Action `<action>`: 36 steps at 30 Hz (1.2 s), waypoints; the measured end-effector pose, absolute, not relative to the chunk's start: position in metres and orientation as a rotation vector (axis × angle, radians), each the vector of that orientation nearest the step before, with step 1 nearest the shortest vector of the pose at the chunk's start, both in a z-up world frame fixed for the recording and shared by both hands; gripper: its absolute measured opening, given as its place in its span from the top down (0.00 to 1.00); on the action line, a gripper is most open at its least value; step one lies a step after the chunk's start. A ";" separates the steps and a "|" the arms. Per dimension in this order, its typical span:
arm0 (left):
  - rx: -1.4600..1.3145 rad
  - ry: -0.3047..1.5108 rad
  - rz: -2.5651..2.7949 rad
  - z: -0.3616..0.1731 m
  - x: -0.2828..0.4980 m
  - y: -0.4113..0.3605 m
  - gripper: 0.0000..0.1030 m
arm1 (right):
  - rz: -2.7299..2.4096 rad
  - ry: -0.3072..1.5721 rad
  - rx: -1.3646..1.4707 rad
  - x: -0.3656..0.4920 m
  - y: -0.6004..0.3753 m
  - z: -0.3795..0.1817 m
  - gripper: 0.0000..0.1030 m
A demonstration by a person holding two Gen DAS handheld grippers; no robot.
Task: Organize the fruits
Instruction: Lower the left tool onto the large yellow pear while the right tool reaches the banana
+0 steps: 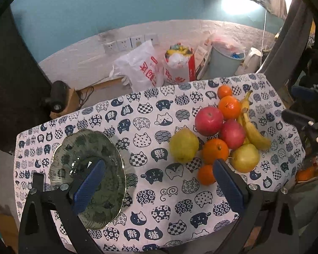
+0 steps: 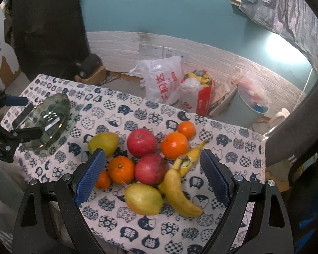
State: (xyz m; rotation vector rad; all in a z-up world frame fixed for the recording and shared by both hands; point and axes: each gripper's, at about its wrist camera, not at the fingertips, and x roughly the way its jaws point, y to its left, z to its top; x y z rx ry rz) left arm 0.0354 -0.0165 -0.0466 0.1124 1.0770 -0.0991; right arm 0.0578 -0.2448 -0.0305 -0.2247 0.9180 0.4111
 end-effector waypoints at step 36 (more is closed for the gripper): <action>0.159 1.304 -0.189 -0.148 0.089 -0.050 0.01 | 0.405 1.289 -0.271 0.085 -0.309 -0.175 0.26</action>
